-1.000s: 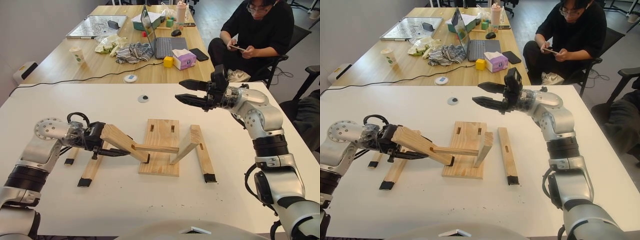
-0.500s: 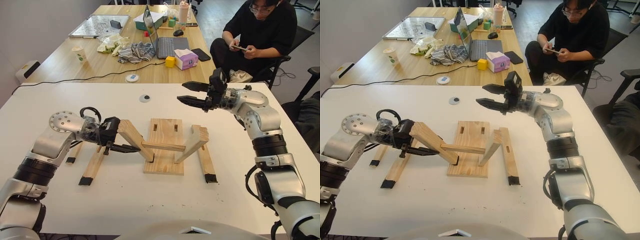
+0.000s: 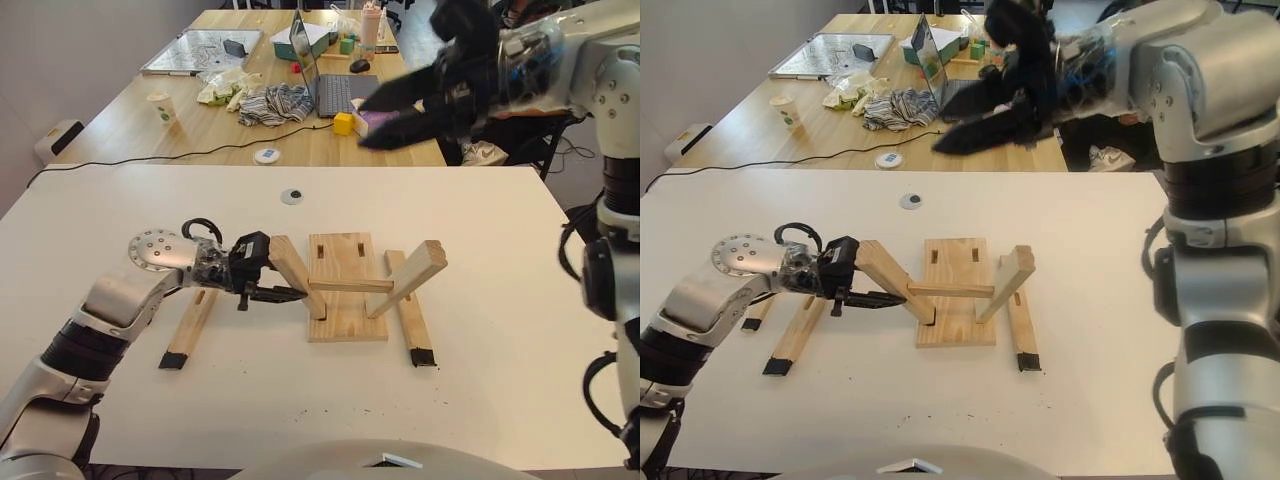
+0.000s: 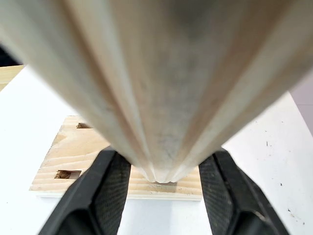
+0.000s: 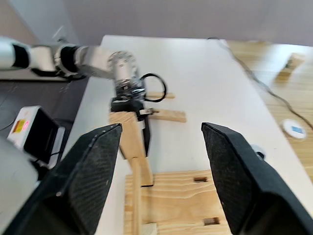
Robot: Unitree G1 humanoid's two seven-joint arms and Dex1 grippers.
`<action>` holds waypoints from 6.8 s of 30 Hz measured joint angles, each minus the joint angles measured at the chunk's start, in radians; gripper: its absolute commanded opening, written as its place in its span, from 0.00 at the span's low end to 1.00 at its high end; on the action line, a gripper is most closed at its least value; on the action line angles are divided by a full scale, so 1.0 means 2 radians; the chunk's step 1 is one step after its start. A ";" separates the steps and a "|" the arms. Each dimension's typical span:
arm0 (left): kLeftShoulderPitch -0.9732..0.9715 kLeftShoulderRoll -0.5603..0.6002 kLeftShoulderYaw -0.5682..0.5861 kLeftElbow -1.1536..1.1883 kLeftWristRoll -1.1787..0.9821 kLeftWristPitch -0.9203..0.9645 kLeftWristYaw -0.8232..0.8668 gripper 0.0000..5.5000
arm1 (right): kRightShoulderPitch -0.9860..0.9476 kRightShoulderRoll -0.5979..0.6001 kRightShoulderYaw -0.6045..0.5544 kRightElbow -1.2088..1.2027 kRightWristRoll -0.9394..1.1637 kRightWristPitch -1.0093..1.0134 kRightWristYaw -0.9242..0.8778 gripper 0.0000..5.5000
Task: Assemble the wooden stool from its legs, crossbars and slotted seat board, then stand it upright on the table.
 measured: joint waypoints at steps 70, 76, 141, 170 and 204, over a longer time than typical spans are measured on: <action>-0.088 -0.047 -0.090 0.039 0.031 0.004 0.054 0.37 | 0.156 0.084 0.246 -0.073 -0.238 0.001 -0.117 0.30; -0.090 -0.048 -0.090 0.036 0.035 0.005 0.058 0.37 | 0.140 0.071 0.203 -0.061 -0.213 -0.056 -0.059 0.47; 0.046 -0.121 0.129 0.132 0.051 0.119 0.157 0.68 | 0.330 0.166 -0.069 0.392 -0.186 -0.787 -0.136 0.38; 0.051 -0.089 0.044 0.444 0.286 -0.485 0.222 0.68 | 0.459 0.165 -0.063 0.261 -0.311 -0.544 -0.314 0.47; 0.163 -0.123 0.023 0.253 0.194 -0.379 0.147 0.68 | 0.499 0.085 0.034 0.122 -0.278 -0.495 -0.174 0.47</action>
